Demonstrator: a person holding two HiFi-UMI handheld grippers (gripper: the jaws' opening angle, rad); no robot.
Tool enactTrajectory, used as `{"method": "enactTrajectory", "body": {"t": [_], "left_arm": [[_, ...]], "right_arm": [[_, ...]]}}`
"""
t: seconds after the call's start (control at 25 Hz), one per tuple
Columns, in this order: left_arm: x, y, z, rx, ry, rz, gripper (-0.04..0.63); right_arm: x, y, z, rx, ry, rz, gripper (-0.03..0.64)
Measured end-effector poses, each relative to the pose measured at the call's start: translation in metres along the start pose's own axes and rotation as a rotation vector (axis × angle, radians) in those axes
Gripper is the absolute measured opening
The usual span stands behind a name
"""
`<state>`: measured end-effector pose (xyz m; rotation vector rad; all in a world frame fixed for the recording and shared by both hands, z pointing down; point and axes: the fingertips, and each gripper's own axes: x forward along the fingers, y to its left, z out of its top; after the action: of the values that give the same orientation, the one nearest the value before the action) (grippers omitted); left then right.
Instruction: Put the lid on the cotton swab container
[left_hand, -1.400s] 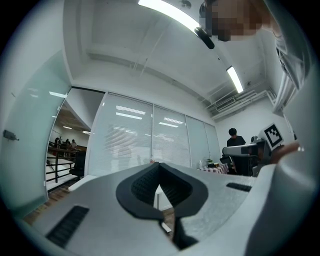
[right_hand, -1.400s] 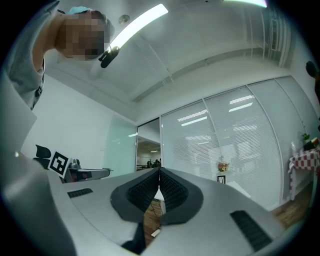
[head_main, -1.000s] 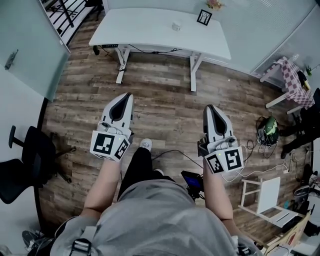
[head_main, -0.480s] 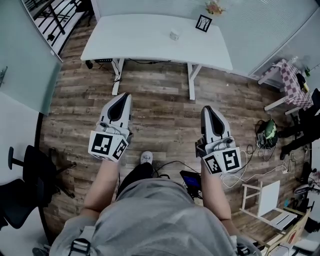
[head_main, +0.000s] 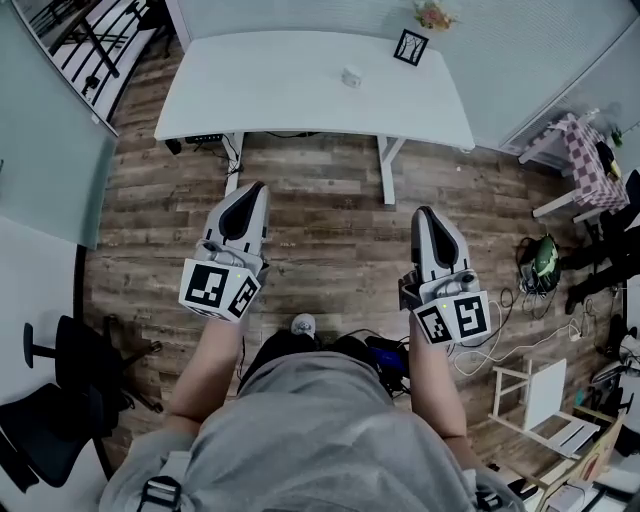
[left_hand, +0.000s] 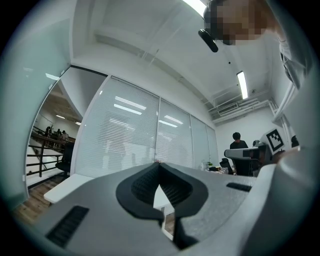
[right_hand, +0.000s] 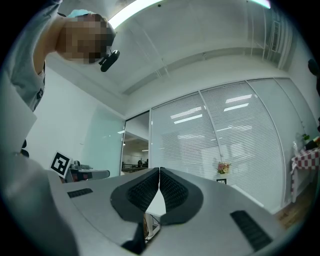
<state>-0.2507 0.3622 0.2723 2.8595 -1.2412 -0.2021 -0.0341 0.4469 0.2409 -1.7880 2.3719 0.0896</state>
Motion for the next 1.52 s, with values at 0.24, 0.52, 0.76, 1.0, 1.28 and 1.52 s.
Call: {"method": "enactTrajectory", "body": {"t": [0.24,0.52,0.76,1.0,1.28,1.52], "left_arm": [[0.018,0.014,-0.003,0.002,0.016,-0.004,0.000],[0.041,0.027,-0.006,-0.004,0.012,0.008,0.000],[0.066,0.038,-0.012,-0.004,0.018,0.040,0.000],[0.115,0.046,-0.008,0.007,0.004,0.079,0.000],[0.178,0.056,-0.009,0.005,-0.011,0.117,0.000],[0.240,0.053,-0.015,0.017,-0.012,0.120,0.000]], "right_arm": [[0.024,-0.016,-0.001,0.003,0.004,-0.013,0.025],[0.057,-0.032,-0.005,0.006,0.002,0.009,0.026],[0.093,-0.051,-0.015,0.018,0.005,0.059,0.025],[0.134,-0.098,-0.013,0.025,-0.019,0.077,0.025],[0.181,-0.149,-0.014,0.047,-0.032,0.109,0.025],[0.215,-0.202,-0.013,0.048,-0.044,0.125,0.025]]}}
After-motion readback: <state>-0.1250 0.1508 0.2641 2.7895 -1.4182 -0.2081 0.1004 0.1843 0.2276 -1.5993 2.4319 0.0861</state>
